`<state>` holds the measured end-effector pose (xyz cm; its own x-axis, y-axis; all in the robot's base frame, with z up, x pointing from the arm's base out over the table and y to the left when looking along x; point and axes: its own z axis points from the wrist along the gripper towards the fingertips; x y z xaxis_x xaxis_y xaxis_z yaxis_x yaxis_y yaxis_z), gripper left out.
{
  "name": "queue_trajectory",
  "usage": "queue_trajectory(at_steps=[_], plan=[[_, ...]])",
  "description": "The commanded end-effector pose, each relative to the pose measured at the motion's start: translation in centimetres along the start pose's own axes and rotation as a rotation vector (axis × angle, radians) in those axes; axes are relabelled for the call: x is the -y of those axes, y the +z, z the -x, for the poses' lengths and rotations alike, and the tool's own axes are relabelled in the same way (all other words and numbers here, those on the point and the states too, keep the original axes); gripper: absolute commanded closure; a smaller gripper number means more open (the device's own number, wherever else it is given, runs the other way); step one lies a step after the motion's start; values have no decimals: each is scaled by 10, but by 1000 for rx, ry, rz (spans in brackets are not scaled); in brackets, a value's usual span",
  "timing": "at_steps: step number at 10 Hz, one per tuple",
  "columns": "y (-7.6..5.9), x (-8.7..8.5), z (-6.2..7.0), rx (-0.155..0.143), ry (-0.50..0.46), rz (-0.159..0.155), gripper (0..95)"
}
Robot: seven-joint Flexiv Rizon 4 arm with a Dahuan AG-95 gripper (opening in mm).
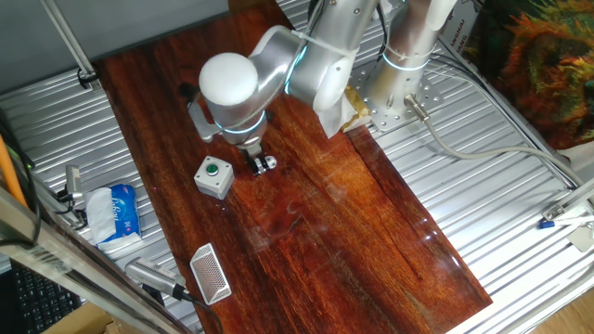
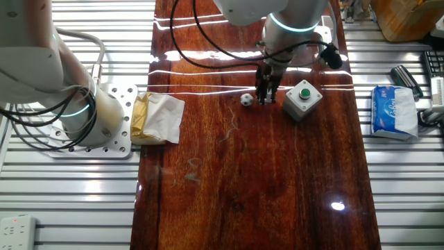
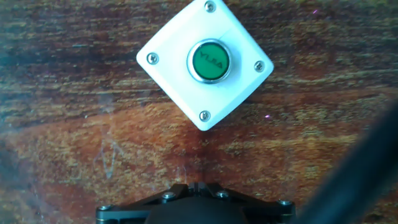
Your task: Push the soccer ball into the goal
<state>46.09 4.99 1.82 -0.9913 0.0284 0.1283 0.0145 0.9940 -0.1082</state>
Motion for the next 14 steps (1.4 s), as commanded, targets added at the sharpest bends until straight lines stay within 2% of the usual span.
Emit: queue_trajectory(at_steps=[1, 2, 4, 7, 10, 12, 14], plan=[[1, -1, 1, 27, 27, 101, 950], [0, -1, 1, 30, 34, 108, 950], [-4, -1, -1, 19, 27, 98, 950], [-21, -2, -9, 1, -17, 21, 950], [-30, -4, -13, -10, -48, -36, 950], [-37, -5, -17, -30, -63, -66, 950], [-43, -6, -19, -38, -65, -69, 950]])
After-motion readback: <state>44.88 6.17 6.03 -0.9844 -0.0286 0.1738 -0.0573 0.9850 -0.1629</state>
